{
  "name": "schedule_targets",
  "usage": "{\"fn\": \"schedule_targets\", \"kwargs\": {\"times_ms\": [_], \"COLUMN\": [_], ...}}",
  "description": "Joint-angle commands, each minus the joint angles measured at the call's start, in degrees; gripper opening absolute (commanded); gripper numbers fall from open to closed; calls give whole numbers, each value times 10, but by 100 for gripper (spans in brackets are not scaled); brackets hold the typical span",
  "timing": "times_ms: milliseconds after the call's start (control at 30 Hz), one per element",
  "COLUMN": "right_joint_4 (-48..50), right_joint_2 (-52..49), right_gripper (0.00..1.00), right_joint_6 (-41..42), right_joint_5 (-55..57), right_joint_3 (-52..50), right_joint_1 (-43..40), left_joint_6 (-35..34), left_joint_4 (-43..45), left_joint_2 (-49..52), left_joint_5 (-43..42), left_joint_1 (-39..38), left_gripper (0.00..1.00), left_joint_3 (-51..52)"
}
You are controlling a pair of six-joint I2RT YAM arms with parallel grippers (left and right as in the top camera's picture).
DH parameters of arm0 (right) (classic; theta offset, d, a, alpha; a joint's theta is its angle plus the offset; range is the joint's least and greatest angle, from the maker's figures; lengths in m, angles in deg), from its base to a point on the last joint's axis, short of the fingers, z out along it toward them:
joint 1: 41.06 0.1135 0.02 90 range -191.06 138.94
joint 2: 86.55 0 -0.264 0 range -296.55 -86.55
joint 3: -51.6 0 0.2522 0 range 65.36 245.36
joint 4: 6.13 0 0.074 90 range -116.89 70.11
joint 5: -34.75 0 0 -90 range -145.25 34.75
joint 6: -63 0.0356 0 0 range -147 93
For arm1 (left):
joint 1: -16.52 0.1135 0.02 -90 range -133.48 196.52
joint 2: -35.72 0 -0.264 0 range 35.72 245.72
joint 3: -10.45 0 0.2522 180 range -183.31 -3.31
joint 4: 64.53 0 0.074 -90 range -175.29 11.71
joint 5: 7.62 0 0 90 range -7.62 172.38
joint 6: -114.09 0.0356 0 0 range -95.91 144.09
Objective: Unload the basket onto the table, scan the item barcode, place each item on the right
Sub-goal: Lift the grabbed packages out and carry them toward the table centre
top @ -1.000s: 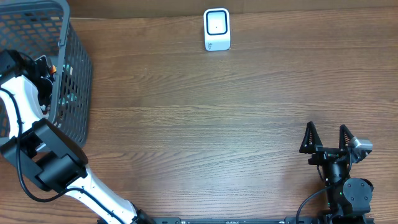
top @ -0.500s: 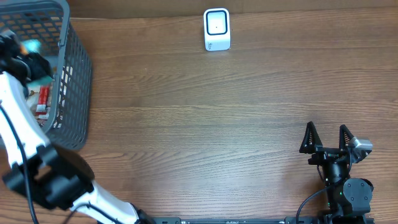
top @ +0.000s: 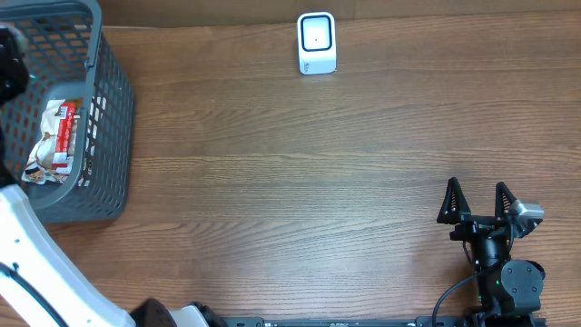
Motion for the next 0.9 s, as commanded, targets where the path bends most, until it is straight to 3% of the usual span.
{"fn": "schedule_targets", "kwargs": {"times_ms": [0, 300, 533, 867], "right_joint_4": [3, 3, 3, 3], "right_joint_2": [4, 3, 4, 4], "right_gripper": [100, 100, 100, 100], "right_joint_6": [-2, -2, -2, -2], "right_joint_5": [-1, -1, -1, -1], "right_joint_3": [-6, -6, -6, -6], "right_joint_1": [-1, -1, -1, -1], "left_joint_6": [-21, -5, -3, -25], "left_joint_4": [-16, -124, -184, -146], "left_joint_2": [-31, -40, -3, 84], "left_joint_5": [-34, -24, 78, 105], "left_joint_1": [-39, -205, -378, -594], "left_gripper": [33, 29, 27, 22], "left_joint_3": [-13, -12, 1, 131]}}
